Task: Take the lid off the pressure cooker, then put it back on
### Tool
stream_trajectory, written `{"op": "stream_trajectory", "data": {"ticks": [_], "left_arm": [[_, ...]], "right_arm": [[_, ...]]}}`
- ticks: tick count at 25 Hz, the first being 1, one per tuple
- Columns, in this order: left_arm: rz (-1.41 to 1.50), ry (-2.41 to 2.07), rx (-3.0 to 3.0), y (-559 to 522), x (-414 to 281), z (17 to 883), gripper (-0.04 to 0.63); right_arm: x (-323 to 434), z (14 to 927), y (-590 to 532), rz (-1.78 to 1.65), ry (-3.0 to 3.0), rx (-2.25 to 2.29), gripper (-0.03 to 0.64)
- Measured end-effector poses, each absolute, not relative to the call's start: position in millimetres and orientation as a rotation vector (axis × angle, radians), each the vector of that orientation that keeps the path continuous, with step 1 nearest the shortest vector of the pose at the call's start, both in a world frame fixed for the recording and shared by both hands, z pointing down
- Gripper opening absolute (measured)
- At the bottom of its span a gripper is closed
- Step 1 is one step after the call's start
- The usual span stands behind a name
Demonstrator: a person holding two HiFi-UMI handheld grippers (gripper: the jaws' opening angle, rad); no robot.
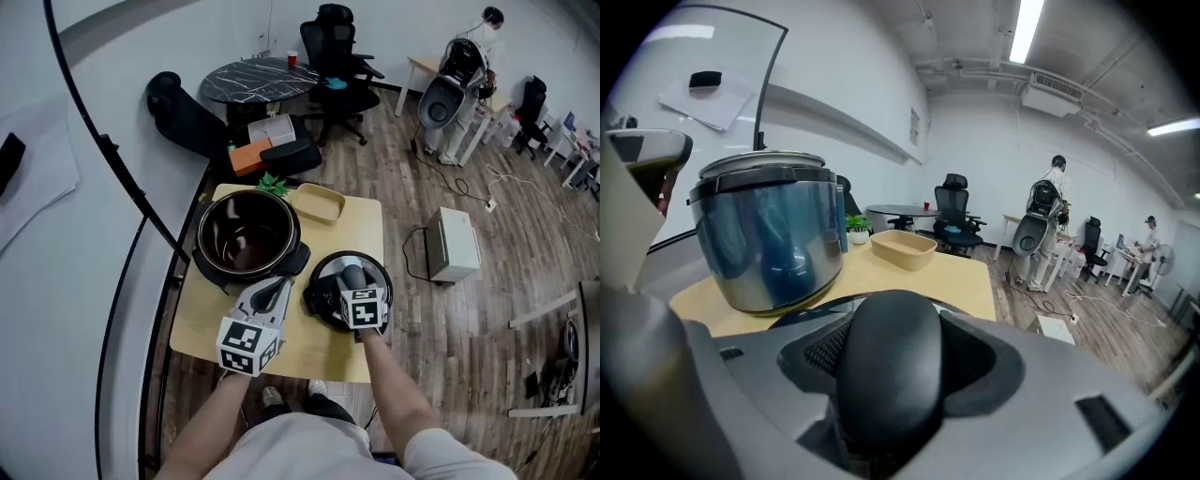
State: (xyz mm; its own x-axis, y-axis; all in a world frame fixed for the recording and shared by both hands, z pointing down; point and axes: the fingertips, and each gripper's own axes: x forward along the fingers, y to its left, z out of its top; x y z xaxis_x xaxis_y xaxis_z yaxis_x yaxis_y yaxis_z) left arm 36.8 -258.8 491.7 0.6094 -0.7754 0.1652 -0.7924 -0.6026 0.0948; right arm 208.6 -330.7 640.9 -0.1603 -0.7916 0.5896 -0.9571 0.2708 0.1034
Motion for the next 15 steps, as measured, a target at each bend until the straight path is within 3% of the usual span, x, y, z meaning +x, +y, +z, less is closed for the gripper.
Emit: {"op": "stream_trajectory", "data": {"ticks": [15], "left_arm": [[0.147, -1.318, 2.672, -263.9, 34.3, 487.2, 0.015]], "right_arm": [[207.3, 644.0, -329.7, 0.353, -2.027, 1.600, 0.278]]}}
